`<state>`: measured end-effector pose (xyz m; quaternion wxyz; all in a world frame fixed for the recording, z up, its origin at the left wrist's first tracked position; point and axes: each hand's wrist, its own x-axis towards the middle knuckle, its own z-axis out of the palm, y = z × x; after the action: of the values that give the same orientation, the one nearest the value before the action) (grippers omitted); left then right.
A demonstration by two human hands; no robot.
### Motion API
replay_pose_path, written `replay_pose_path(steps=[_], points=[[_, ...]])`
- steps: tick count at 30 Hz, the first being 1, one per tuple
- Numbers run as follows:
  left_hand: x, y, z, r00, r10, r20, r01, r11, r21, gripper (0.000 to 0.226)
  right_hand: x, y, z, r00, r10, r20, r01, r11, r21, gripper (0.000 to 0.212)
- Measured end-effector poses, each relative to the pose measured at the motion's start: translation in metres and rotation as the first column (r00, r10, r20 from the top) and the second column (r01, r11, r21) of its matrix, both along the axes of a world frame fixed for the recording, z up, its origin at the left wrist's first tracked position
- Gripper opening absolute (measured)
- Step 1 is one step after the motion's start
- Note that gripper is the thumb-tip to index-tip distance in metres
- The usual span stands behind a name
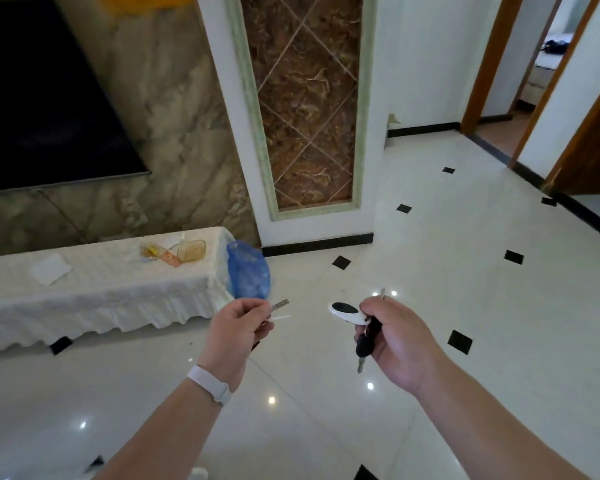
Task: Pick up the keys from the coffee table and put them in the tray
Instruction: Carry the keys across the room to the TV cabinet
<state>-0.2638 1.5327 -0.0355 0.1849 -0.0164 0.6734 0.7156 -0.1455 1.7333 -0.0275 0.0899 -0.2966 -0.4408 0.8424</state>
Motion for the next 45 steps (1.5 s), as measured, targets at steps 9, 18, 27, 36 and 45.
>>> replay_pose_path(steps=[9,18,27,36,45], points=[[-0.079,0.018,0.004,0.971,0.236,-0.024,-0.236,0.972,0.013,0.006,-0.130,0.048,0.010,0.982,0.186,0.019,-0.186,0.983,-0.005,0.007],[-0.203,-0.027,-0.021,0.911,0.412,0.010,-0.411,0.908,0.073,0.005,-0.282,0.022,-0.009,0.946,0.315,0.081,-0.321,0.945,0.066,0.005],[-0.389,-0.078,-0.030,0.902,0.430,0.046,-0.432,0.896,0.097,0.007,-0.474,-0.020,0.004,0.943,0.324,0.073,-0.332,0.928,0.169,0.010],[-0.494,-0.127,-0.026,0.871,0.491,0.023,-0.491,0.870,0.043,0.007,-0.608,-0.071,-0.004,0.905,0.409,0.117,-0.425,0.879,0.216,0.012],[-0.583,-0.139,-0.043,0.834,0.552,0.023,-0.551,0.834,-0.029,0.008,-0.733,-0.088,-0.031,0.855,0.502,0.132,-0.518,0.845,0.137,0.004]])
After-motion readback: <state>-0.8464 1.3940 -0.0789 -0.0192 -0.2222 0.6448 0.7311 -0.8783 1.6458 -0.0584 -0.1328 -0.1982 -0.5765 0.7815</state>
